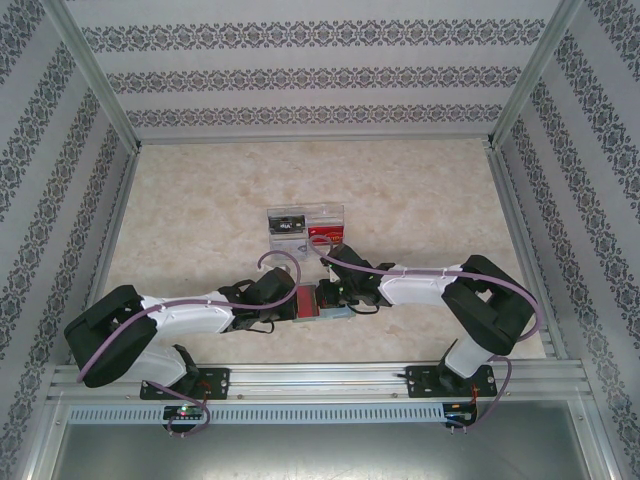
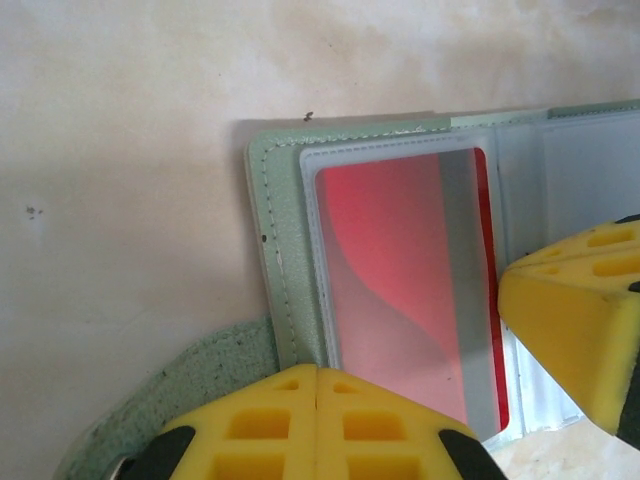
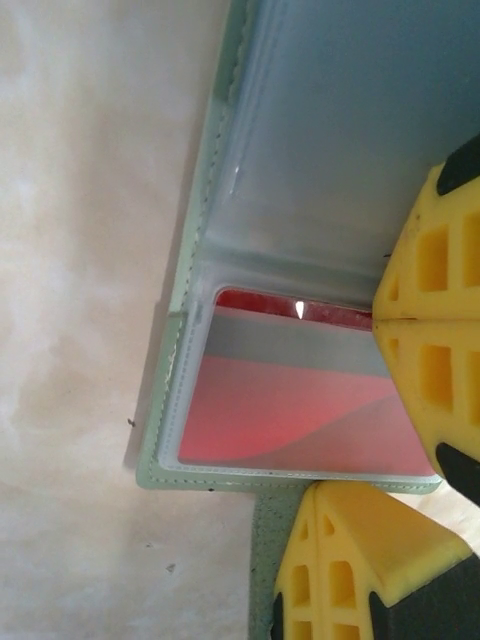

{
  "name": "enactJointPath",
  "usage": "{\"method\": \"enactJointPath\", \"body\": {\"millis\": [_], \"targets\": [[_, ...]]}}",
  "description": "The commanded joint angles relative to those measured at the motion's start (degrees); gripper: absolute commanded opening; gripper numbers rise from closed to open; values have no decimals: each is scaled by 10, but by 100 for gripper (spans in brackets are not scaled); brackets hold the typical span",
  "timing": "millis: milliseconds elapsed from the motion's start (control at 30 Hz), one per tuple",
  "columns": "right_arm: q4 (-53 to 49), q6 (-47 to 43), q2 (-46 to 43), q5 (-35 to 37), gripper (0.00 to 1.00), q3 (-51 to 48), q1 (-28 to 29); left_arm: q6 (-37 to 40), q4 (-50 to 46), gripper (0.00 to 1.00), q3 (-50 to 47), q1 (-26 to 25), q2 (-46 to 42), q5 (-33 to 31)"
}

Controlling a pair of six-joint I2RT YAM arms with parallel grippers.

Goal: Take the credit cards out of the card holder

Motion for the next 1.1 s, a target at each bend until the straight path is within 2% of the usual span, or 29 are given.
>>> {"method": "enactJointPath", "body": {"millis": [0,300,633,767,1067], "targets": [[1,4,2,-9,0,5,8,-12,6,0,0,2,13,10],[-21,-7,-43,16,0,-10,-8,-12,-31,0,6,3,9,-15],[-21,-13,-52,10,0,-19,-18,-4,-33,0,13,2,-2,-8],[-14,-13,-39,4,9,-13,-13,5,-48,0,26,2,-2,-10],[-11,-12,-20,2,12,-10,-10,14,-47,0,31,1,-17,-9]]}}
